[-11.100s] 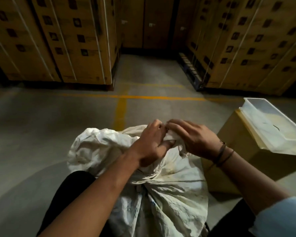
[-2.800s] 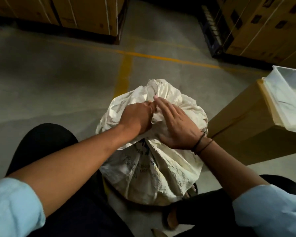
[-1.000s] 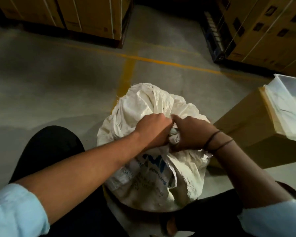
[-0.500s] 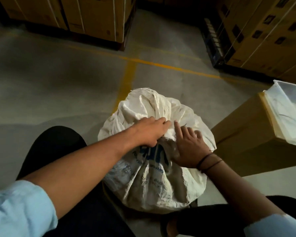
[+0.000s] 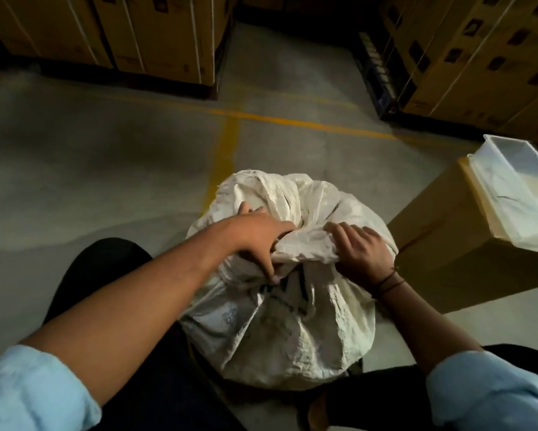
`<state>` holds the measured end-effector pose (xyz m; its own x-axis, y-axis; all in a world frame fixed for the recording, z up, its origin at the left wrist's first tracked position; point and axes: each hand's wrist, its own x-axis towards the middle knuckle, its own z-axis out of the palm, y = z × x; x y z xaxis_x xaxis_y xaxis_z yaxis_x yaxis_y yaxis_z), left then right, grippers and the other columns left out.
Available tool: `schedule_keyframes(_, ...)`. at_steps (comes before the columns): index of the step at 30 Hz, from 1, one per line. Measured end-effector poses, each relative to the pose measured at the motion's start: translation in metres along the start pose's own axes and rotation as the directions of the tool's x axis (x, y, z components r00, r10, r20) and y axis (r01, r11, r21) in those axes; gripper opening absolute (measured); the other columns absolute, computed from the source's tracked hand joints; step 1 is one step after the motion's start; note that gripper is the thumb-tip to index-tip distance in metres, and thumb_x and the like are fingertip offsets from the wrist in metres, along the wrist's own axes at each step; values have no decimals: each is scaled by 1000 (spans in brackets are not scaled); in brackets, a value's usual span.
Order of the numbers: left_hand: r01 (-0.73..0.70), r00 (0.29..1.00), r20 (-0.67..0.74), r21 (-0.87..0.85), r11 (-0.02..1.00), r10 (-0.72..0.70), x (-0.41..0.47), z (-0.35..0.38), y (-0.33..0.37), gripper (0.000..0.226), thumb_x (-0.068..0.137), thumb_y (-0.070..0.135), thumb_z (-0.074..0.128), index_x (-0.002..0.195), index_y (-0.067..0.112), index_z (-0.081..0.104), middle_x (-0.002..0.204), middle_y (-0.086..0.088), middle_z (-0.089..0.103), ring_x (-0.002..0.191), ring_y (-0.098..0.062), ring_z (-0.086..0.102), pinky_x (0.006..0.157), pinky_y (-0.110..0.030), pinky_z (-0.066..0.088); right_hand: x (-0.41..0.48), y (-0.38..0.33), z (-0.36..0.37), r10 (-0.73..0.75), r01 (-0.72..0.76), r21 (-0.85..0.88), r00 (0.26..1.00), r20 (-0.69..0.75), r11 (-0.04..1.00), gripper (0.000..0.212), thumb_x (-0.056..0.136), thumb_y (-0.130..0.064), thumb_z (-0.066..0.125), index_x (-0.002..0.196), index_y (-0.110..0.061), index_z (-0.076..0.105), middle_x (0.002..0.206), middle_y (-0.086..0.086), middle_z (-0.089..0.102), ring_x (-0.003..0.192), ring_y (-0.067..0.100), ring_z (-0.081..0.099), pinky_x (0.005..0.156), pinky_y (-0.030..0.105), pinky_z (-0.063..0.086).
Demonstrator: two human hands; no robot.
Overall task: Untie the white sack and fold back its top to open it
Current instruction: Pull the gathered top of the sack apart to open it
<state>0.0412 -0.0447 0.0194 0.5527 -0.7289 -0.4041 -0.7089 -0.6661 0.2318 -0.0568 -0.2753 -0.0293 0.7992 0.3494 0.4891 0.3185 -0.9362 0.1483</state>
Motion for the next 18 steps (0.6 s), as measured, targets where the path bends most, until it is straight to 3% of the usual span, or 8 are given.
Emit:
schedule_keyframes(2, -14, 998, -55, 64, 998, 18, -1, 0, -3, 98, 62, 69, 80, 143, 32, 41, 121, 5, 66, 116, -24, 55, 99, -42, 30, -1, 8, 4, 94, -96, 26, 991, 91, 995, 36, 88, -14, 45, 123, -9, 53, 97, 12, 68, 76, 34, 68, 60, 38, 51)
schedule_keyframes(3, -18, 993, -110, 95, 995, 29, -1, 3, 0, 86, 67, 62, 79, 138, 29, 46, 109, 4, 68, 106, -23, 59, 92, -38, 36, 1, 8, 4, 129, -143, 49, 968, 217, 989, 50, 83, -18, 53, 132, -11, 48, 107, 12, 68, 88, 35, 68, 68, 40, 53)
schedule_keyframes(5, -2, 970, -240, 167, 986, 42, -2, 11, 10, 61, 74, 45, 73, 129, 25, 53, 86, 3, 60, 81, -21, 56, 71, -32, 40, 11, 6, 0, 121, -212, 122, 850, 513, 970, 90, 77, -36, 67, 153, -16, 25, 134, 12, 58, 117, 34, 60, 91, 43, 53)
schedule_keyframes(7, 20, 942, -330, 223, 975, 56, -3, 19, 16, 54, 79, 35, 65, 131, 25, 51, 84, 1, 60, 75, -23, 57, 64, -31, 38, 21, 8, -13, 54, -289, 222, 713, 699, 931, 122, 71, -61, 73, 159, -27, -5, 155, 10, 39, 133, 29, 50, 106, 42, 47)
schedule_keyframes(9, 6, 901, -415, 298, 954, 124, -1, 25, 19, 55, 86, 35, 59, 138, 25, 47, 90, -3, 67, 81, -28, 66, 61, -32, 41, 24, 12, -31, 9, -289, 292, 724, 689, 912, 129, 67, -75, 73, 158, -33, -8, 162, 6, 30, 138, 22, 45, 112, 40, 43)
schedule_keyframes(12, -65, 836, -470, 426, 902, 283, 2, 32, 26, 41, 102, 25, 42, 143, 22, 44, 87, -4, 64, 75, -30, 66, 55, -35, 44, 24, 12, -43, -109, -43, 294, 870, 481, 955, 116, 69, -77, 71, 159, -25, 17, 156, 3, 41, 139, 21, 45, 114, 43, 41)
schedule_keyframes(15, -141, 772, -502, 462, 876, 389, 0, 35, 22, 44, 99, 18, 46, 143, 20, 49, 83, -6, 65, 66, -30, 65, 49, -35, 41, 28, -5, -37, -120, -76, 361, 863, 490, 929, 113, 74, -67, 70, 160, -29, 8, 130, 0, 64, 104, 18, 66, 90, 34, 55)
schedule_keyframes(18, -177, 764, -536, 361, 916, 359, 2, 34, 15, 47, 86, 19, 59, 132, 17, 47, 85, -5, 66, 65, -28, 65, 51, -33, 43, 24, -21, -23, -42, -113, 302, 886, 462, 947, 120, 76, -49, 79, 160, -26, -3, 110, 4, 70, 89, 25, 67, 76, 33, 55)
